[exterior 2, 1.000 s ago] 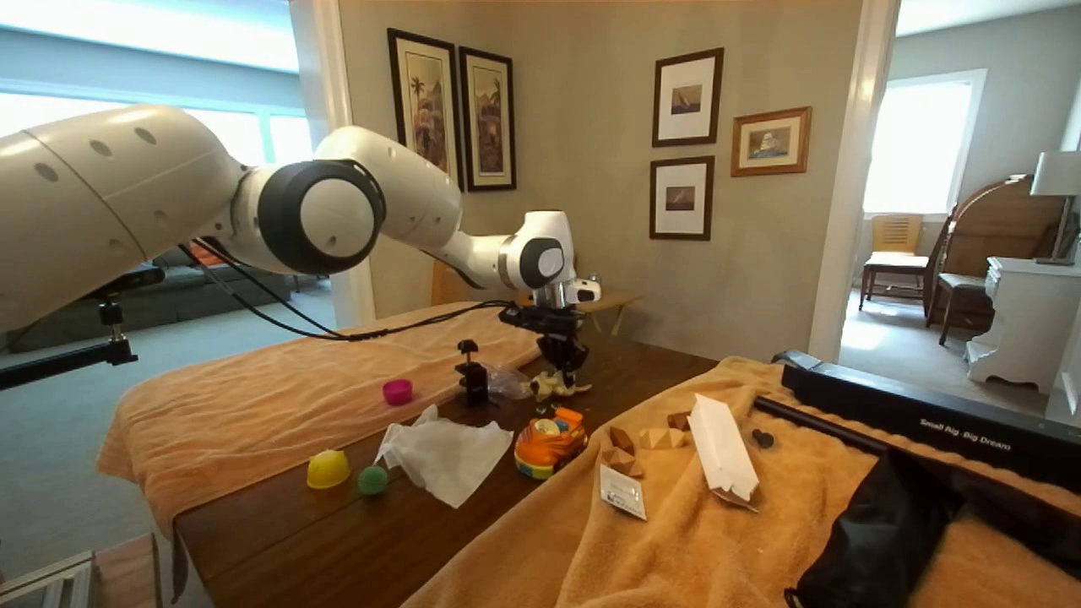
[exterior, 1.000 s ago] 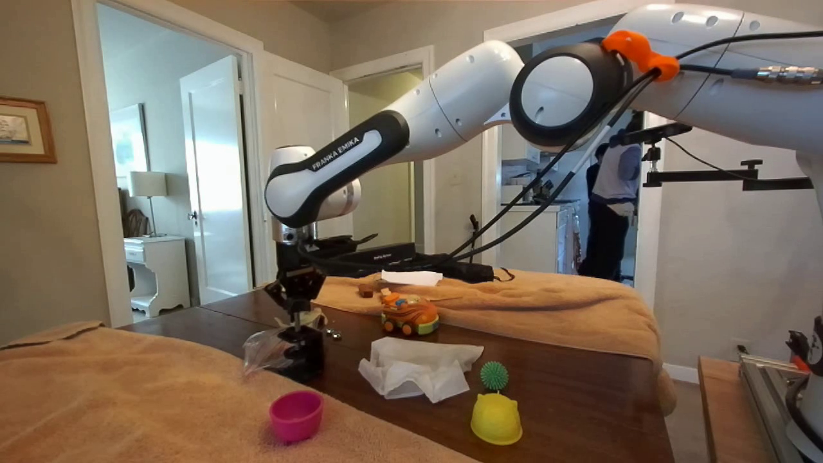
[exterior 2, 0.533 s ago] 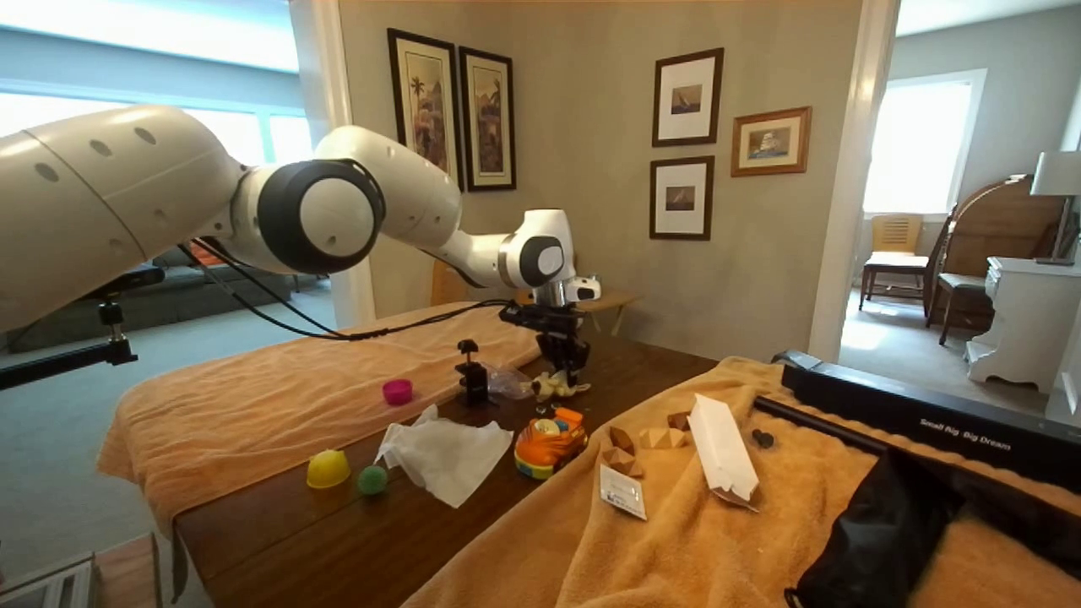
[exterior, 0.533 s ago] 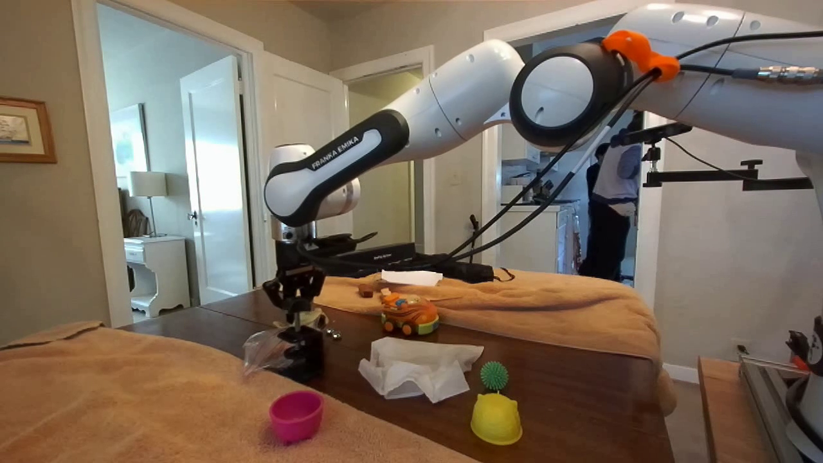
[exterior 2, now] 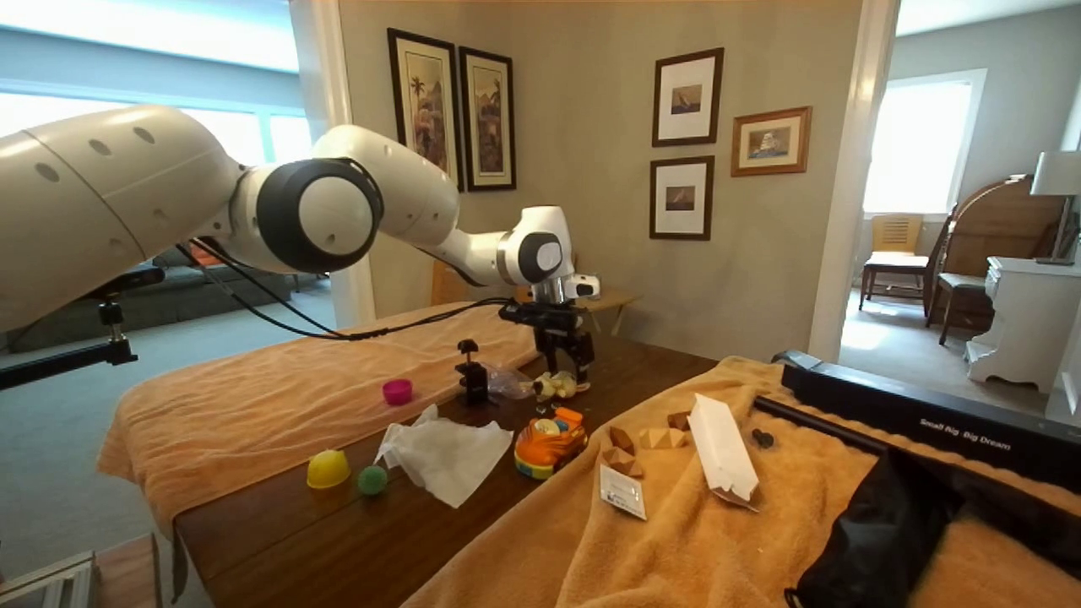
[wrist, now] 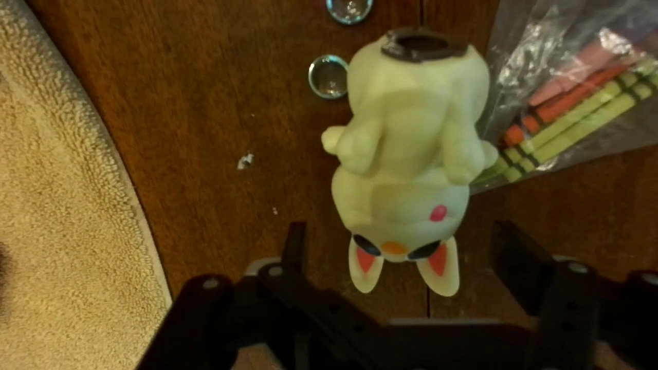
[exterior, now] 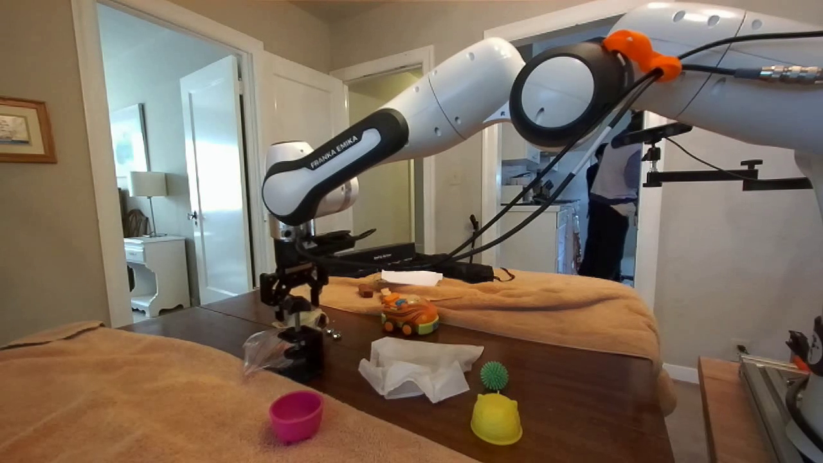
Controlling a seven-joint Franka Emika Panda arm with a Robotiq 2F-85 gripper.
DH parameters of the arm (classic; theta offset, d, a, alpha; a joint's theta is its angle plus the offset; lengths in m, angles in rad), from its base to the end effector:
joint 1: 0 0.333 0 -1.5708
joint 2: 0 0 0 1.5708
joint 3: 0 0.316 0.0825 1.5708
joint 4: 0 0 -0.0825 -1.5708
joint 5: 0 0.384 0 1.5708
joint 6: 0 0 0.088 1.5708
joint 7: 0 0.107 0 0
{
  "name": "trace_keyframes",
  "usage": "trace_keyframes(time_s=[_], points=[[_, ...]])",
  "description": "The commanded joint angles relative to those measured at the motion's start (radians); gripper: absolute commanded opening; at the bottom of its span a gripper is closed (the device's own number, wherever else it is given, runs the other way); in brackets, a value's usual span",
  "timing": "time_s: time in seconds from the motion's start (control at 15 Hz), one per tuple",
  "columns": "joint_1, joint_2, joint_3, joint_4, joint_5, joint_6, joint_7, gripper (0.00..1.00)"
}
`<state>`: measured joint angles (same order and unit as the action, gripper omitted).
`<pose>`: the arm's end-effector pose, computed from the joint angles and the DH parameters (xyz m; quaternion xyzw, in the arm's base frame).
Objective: Touch the yellow toy
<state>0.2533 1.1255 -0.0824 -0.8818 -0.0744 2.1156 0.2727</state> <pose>0.7866 0.1613 0.2120 0.9961 -0.0078 0.0694 0.0547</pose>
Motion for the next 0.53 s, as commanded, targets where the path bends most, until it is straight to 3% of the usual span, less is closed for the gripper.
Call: trace_keyframes(time_s=[0.0,0.47], points=[[0.018,0.004,-0.014,0.042,-0.031,-0.041,0.049,1.0],[0.061,-0.207,-0.024,-0.096,-0.001,-0.088,0.13,1.0]])
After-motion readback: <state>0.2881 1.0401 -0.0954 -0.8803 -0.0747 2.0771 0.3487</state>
